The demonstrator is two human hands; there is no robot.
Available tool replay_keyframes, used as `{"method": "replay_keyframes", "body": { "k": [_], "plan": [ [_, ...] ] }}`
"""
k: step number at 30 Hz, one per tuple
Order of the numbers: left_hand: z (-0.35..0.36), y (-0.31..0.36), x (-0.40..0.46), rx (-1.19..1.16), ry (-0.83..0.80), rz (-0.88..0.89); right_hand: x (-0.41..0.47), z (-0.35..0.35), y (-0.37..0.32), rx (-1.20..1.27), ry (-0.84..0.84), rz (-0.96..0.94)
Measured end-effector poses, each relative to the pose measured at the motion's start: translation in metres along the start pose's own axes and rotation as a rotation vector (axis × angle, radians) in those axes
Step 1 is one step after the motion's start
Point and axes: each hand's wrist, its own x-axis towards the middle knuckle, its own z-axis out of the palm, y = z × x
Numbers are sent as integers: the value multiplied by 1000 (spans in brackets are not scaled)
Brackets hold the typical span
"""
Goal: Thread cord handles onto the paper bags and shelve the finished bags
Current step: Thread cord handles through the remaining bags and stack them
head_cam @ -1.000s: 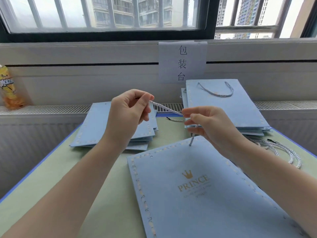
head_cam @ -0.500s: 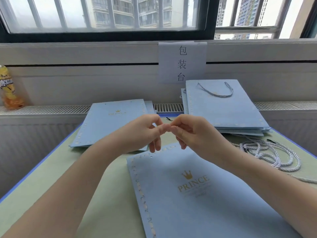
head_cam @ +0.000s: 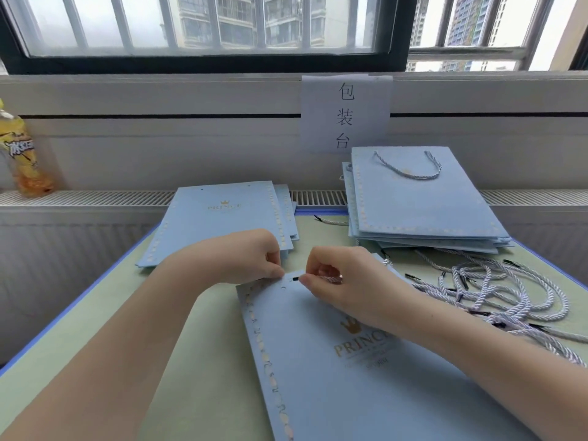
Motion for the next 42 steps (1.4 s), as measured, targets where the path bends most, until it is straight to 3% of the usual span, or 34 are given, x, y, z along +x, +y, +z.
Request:
{"method": "replay_keyframes", "body": {
  "k": [8, 17, 22, 26, 31, 35, 42],
  "plan": [
    [-4, -3, 0, -261, -45, 91, 0, 8, -6, 70, -26, -37],
    [-13, -21, -7, -748, -236, 215, 1, 1, -15, 223, -2, 18],
    [-14, -21, -8, -1004, -344, 224, 2, -8, -20, 252, -98, 64],
    [-12, -21, -7, -1061, -385, 238, 3, -12, -23, 255, -129, 95],
    [-10, -21, -6, -1103, -249, 234, 3, -13, -30, 279, -16, 131],
    [-7, -27, -4, -1131, -376, 334, 2, -13, -32, 271, 33, 96],
    [-7, -36, -3, -1211, -458, 484, -2, -7, -31, 223, 123, -33]
  ]
}}
